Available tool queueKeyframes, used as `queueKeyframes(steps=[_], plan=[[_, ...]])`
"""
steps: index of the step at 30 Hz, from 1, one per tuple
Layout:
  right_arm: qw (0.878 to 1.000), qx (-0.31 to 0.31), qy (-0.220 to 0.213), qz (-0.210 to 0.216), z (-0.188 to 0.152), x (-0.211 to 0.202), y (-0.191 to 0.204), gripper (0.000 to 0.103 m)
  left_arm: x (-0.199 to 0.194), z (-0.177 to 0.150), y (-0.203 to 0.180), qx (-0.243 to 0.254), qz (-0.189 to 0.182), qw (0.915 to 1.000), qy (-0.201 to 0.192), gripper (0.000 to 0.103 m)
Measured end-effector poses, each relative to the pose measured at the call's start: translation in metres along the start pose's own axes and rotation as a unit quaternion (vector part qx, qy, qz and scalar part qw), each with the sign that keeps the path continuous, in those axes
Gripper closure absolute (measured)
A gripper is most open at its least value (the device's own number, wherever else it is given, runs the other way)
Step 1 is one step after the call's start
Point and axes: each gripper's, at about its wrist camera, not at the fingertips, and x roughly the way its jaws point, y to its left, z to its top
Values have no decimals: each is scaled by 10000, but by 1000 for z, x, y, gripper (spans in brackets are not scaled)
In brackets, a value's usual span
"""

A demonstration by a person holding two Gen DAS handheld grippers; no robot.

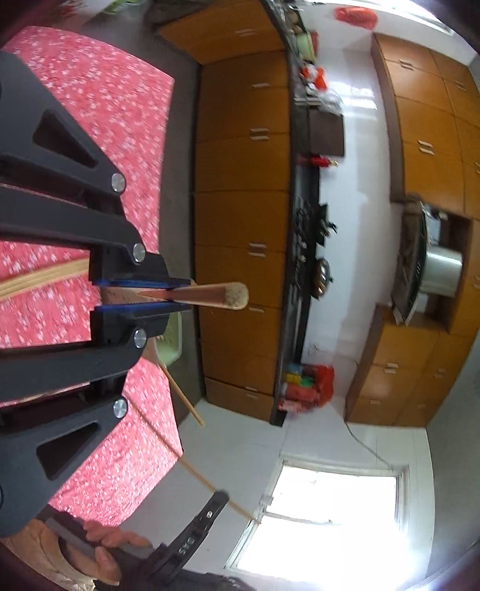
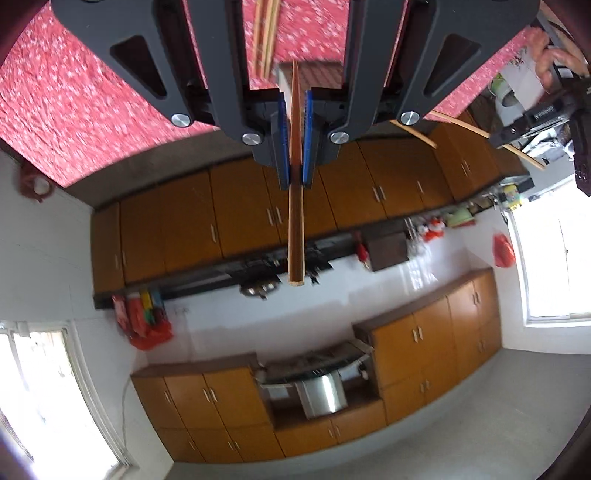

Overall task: Organize utensils
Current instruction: 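Raise both held chopsticks upright and carry them over the perforated holder, then open both tools to release the chopsticks into the holder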

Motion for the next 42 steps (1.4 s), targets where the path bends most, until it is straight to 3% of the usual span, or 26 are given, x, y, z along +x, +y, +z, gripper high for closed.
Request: queueKeyframes(steps=[7,13,22,29,32,33,34,42], plan=[[9989,-209,-426,25,11,15,23,95,21,26,-32,113,-33,9995,-296,95],[9978,-279,-607,-28,8,46,29,95,58,36,-38,193,50,9998,-38,95],[9997,-165,37,-160,-25,89,22,95,112,21,-28,231,33,9981,578,95],[9992,-8,367,-183,-31,101,15,95,126,12,-18,115,96,9973,726,93],[9989,-26,389,-243,-31,99,15,84,124,11,-12,9,109,9975,691,89],[9990,-27,377,-256,-30,99,16,71,123,11,-12,0,117,9977,669,88],[9991,-30,338,-267,-29,96,17,67,122,12,-11,-6,137,9979,640,87],[9994,-103,121,-308,-20,70,17,67,92,14,2,-252,179,9989,348,85]])
